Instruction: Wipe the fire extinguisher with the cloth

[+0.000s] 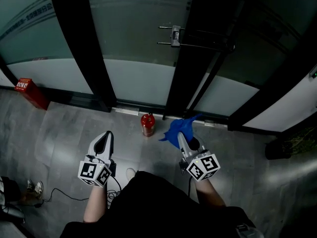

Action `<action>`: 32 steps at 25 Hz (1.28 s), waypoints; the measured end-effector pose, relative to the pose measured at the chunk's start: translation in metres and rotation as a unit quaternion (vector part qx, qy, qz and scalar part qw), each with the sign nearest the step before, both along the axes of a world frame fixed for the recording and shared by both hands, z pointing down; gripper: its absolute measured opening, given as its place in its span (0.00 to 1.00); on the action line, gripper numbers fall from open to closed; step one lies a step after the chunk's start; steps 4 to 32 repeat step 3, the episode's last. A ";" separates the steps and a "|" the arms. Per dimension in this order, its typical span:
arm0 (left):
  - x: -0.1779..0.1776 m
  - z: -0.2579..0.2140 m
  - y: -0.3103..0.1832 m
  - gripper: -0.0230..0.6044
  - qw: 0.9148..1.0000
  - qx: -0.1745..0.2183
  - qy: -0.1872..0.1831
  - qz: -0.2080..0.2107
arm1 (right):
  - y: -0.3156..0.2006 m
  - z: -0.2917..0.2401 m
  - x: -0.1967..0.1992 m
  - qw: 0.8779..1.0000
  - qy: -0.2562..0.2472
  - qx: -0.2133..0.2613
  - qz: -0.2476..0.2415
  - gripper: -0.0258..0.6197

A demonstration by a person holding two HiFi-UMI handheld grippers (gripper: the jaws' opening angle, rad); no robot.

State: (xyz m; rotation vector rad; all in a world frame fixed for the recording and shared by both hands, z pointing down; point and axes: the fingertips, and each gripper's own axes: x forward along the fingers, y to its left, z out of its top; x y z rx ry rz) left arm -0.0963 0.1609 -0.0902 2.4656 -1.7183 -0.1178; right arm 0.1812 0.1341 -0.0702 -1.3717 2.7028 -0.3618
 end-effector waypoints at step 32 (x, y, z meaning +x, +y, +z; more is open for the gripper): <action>0.000 0.005 -0.001 0.05 1.000 -0.004 -0.008 -0.006 | -0.004 -0.001 0.002 1.000 -0.001 -0.001 -0.001 0.12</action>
